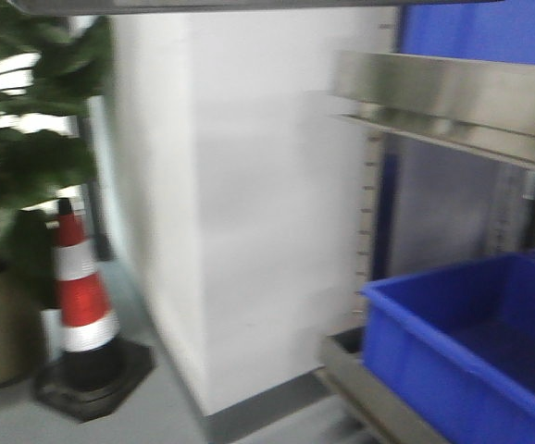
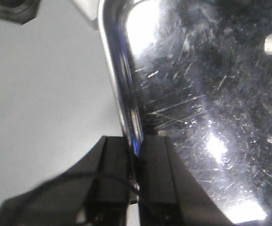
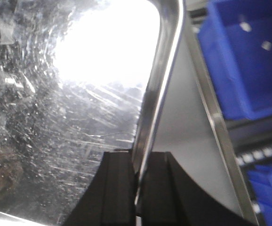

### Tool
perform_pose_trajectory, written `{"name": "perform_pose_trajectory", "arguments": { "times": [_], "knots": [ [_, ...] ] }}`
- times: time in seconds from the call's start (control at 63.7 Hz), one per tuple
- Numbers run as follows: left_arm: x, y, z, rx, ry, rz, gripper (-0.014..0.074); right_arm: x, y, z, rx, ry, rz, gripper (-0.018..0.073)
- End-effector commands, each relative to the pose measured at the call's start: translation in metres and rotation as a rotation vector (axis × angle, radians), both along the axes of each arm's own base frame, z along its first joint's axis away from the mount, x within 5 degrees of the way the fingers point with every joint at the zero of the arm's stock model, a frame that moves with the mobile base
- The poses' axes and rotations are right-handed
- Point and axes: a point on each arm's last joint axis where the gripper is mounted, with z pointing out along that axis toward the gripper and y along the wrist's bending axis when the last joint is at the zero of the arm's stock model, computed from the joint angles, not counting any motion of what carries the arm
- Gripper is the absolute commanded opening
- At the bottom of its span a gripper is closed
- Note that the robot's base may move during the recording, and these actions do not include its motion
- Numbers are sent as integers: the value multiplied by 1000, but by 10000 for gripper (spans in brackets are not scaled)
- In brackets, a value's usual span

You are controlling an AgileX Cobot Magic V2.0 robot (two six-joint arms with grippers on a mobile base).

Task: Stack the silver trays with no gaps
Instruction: 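Turn and drive the base to the other shelf with the tray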

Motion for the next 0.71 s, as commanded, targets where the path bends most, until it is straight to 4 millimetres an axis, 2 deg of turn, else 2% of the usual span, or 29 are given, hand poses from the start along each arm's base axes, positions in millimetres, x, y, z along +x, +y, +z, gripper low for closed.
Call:
{"name": "perform_pose_trajectory", "arguments": {
  "times": [0.0, 0.69],
  "knots": [
    [-9, 12, 11, 57, -13, -2, -48, -3, -7, 21, 13, -133, 18, 56],
    [-9, 12, 11, 57, -13, -2, -48, -3, -7, 21, 13, -133, 18, 56]
  ]
}}
